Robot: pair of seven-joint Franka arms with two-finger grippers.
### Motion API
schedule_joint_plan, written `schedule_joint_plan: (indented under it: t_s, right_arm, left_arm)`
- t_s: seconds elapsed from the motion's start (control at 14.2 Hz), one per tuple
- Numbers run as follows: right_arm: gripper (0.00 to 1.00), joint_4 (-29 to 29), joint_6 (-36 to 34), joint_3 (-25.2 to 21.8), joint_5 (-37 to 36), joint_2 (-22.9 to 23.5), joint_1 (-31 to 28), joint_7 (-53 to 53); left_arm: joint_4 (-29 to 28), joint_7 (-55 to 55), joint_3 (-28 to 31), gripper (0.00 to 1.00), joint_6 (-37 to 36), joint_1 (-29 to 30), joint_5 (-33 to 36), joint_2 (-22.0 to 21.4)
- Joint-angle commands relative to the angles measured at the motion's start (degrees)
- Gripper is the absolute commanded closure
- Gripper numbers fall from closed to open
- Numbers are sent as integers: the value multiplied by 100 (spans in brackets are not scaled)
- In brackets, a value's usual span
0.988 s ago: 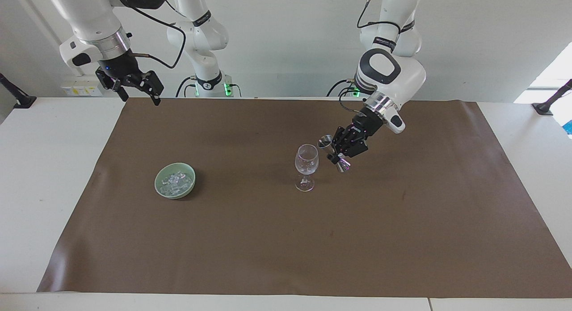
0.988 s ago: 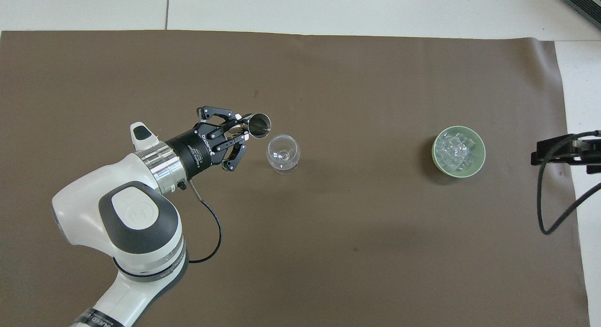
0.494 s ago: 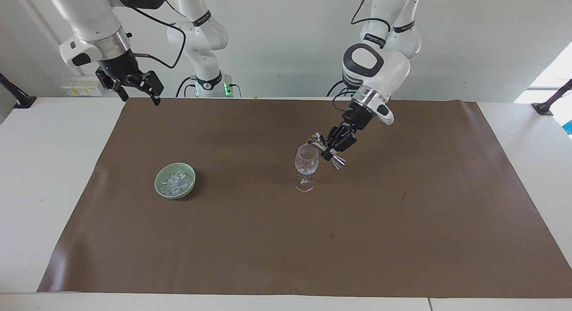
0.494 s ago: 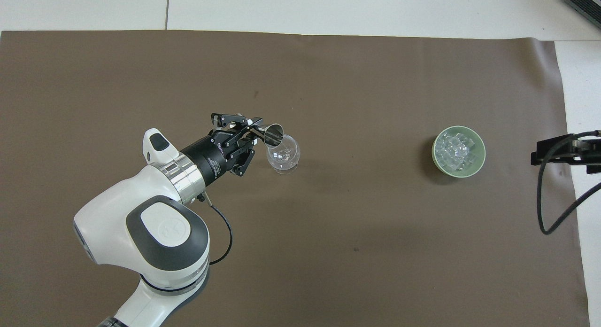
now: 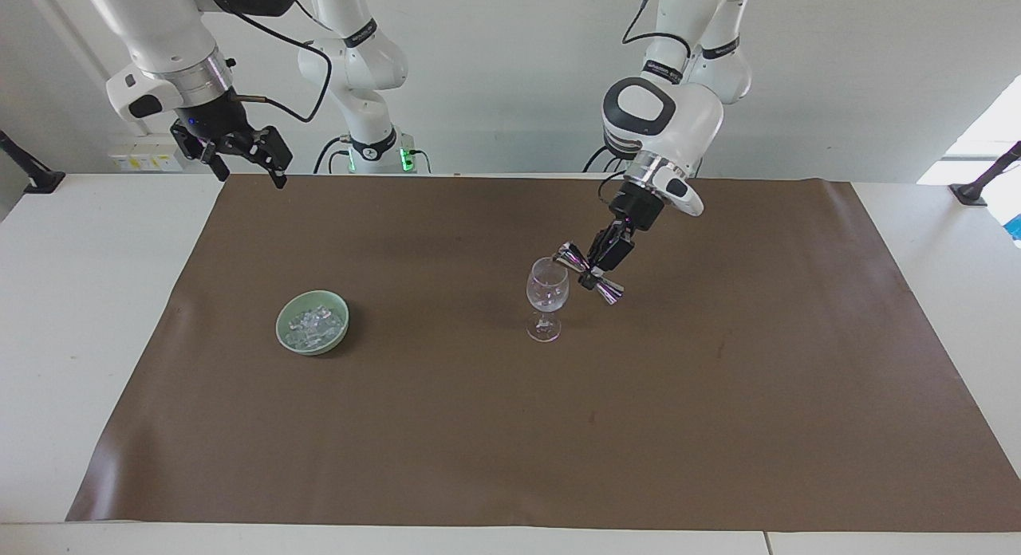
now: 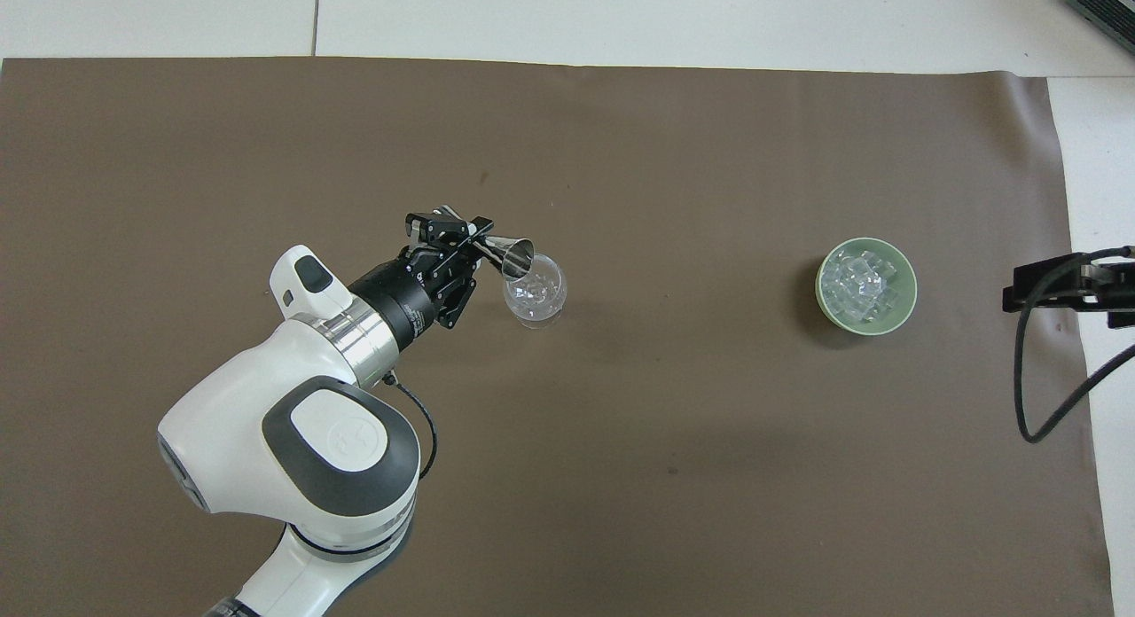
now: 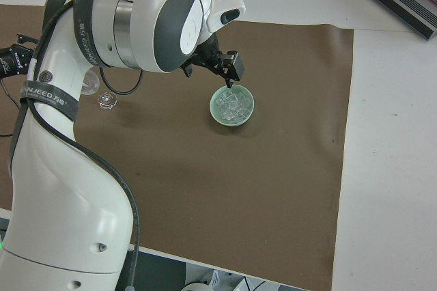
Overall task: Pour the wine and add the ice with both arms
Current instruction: 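Tilt the silver cup over the wine glass with the left gripper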
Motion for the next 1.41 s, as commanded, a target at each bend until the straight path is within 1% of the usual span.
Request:
schedule_joint_plan:
  t_s: [0.0,0.14,0.35,0.49,0.71,0.85,0.99,1.2,1.34]
  right_arm:
    - [0,-33,-61,18,24,-78,-35,-153]
    - [0,-33,-61,18,24,-78,-35,-153]
    - [0,-33,-61,18,24,-69,-35,-153]
    - [0,-33,-61,18,24,-78,-35,-153]
    - [0,-33,-61,18,24,-78,-35,-153]
    - [0,-33,-61,18,24,-69,-26,-153]
    - [0,-33,-61,18,24,-69,-35,-153]
    - [0,-33,-61,18,24,-78,-35,-153]
    - [0,-33,-61,18,24,-69,-35,-153]
  left_arm:
    - [136,312,71,100,286,-171,-28,110]
    - [171,522,71,100,645,-321,-28,172]
    - [206,900,71,100,849,-374,-28,207]
    - [207,1084,71,100,1024,-514,-28,225]
    - [233,1734,62,100,1341,-628,-28,295]
    - [242,1981,62,100,1577,-690,-28,321]
    - [373,2280,62,100,1780,-725,-28,391]
    - [487,2272,27,100,2096,-743,-28,488]
    - [593,2281,-43,100,2456,-760,7,576]
